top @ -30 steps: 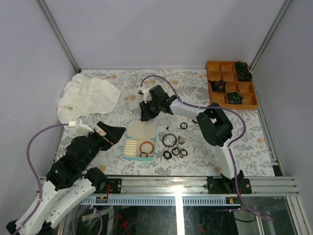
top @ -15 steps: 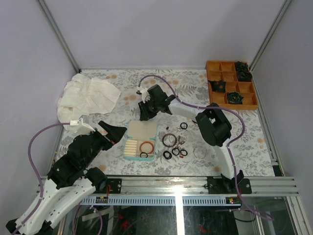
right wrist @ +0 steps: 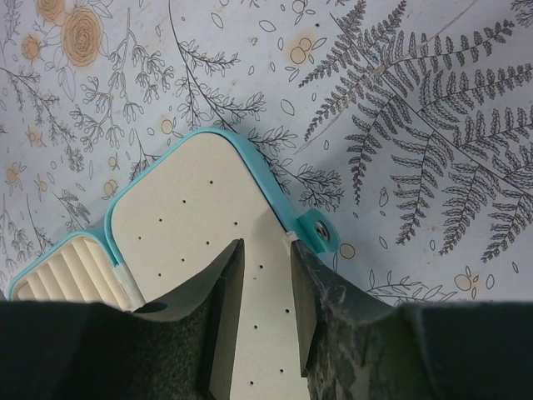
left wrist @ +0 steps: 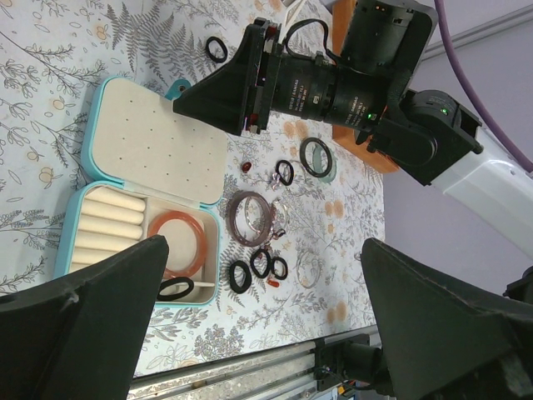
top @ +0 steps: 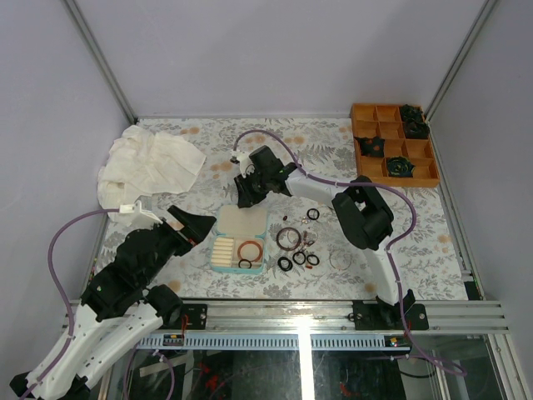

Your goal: Organize the mixed jewelry

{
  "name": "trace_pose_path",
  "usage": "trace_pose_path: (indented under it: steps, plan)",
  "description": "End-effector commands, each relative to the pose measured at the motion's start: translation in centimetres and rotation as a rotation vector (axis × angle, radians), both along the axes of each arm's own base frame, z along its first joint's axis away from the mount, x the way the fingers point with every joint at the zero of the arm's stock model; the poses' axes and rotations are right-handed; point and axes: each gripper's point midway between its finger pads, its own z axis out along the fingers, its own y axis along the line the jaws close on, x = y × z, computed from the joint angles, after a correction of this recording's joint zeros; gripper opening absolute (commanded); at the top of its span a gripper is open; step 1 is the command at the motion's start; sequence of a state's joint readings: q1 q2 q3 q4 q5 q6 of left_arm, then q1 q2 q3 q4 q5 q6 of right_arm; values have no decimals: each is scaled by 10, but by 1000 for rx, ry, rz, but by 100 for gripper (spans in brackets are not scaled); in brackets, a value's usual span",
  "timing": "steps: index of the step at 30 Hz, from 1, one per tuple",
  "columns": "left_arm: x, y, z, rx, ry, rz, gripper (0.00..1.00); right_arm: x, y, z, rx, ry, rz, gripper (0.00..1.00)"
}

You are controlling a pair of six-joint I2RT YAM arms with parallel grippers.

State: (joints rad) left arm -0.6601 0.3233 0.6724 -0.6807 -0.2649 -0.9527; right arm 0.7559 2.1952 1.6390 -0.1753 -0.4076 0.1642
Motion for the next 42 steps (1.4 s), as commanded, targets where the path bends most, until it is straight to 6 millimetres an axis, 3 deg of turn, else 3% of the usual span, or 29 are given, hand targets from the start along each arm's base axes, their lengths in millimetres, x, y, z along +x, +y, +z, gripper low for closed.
trace_pose_path:
  steps: [1, 7, 32, 42]
  plan:
    - [7, 0, 11, -7, -49, 15, 100, 11, 7, 8, -2, -60, -3, 38]
    - [7, 1, 10, -11, -49, 18, 100, 15, 4, 9, -24, -87, -8, 40]
    - [7, 0, 7, -12, -44, 20, 100, 8, 13, 2, -17, -72, 26, 30]
    - [7, 0, 7, -15, -45, 18, 100, 10, 11, 8, -14, -90, 13, 19]
